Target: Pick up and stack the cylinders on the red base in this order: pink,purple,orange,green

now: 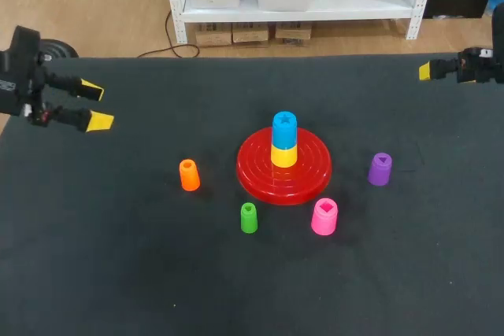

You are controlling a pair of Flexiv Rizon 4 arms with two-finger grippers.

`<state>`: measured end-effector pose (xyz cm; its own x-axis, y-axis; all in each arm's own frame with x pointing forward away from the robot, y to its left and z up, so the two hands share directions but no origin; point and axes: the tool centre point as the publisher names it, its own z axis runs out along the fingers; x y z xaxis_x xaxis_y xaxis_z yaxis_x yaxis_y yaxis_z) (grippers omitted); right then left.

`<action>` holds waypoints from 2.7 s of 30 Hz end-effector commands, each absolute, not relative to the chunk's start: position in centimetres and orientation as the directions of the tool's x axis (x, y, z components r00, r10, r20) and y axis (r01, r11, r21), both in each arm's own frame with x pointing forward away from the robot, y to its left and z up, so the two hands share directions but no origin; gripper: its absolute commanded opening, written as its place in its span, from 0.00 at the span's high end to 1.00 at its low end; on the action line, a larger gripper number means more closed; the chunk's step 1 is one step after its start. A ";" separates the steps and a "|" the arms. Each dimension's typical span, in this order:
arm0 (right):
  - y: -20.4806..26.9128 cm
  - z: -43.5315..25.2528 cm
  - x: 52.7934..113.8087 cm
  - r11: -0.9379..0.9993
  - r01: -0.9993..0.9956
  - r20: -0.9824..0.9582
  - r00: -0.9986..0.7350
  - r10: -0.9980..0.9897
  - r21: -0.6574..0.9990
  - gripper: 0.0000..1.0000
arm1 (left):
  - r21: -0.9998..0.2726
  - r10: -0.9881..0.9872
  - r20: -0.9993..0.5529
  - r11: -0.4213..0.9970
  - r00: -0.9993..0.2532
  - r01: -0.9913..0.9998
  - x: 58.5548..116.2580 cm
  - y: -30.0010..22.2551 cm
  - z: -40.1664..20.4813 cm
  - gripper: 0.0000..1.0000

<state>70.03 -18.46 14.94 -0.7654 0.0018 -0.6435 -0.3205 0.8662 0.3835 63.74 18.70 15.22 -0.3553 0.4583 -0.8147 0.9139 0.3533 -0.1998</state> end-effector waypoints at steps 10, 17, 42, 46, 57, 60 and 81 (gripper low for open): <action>-18.5 15.0 70.0 0.866 -0.321 -0.643 -0.766 0.001 0.383 0.00 | -0.009 0.635 -0.772 -0.064 0.034 0.998 59.3 17.7 12.9 0.00; -18.5 15.0 70.0 0.866 -0.321 -0.643 -0.766 0.001 0.383 0.00 | 0.006 0.633 -0.774 -0.038 0.029 0.999 60.2 17.6 13.1 0.00; -18.5 15.0 70.0 0.866 -0.321 -0.643 -0.766 0.001 0.383 0.00 | -0.015 0.671 -0.741 0.017 -0.023 1.000 58.6 17.0 11.1 0.00; -18.5 15.0 70.0 0.866 -0.321 -0.643 -0.766 0.001 0.383 0.00 | -0.024 0.679 -0.733 0.048 -0.050 0.999 58.9 17.2 10.8 0.00; -18.5 15.0 70.0 0.866 -0.321 -0.643 -0.766 0.001 0.383 0.00 | -0.044 0.659 -0.749 0.064 -0.075 0.997 59.3 17.1 10.7 0.00; -18.5 15.0 70.0 0.866 -0.321 -0.643 -0.766 0.001 0.383 0.00 | -0.044 0.659 -0.749 0.064 -0.075 0.997 59.3 17.1 10.7 0.00; -8.2 16.4 64.0 0.842 -0.535 -0.436 -0.743 -0.507 -0.068 0.00 | -0.044 0.659 -0.749 0.064 -0.075 0.997 59.3 17.1 10.7 0.00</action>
<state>65.03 -9.33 15.63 -0.7380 -0.4933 -0.4605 -0.5881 0.8048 0.0803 59.25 17.04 10.74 -0.0769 0.6599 -0.7474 0.9968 0.0654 -0.0449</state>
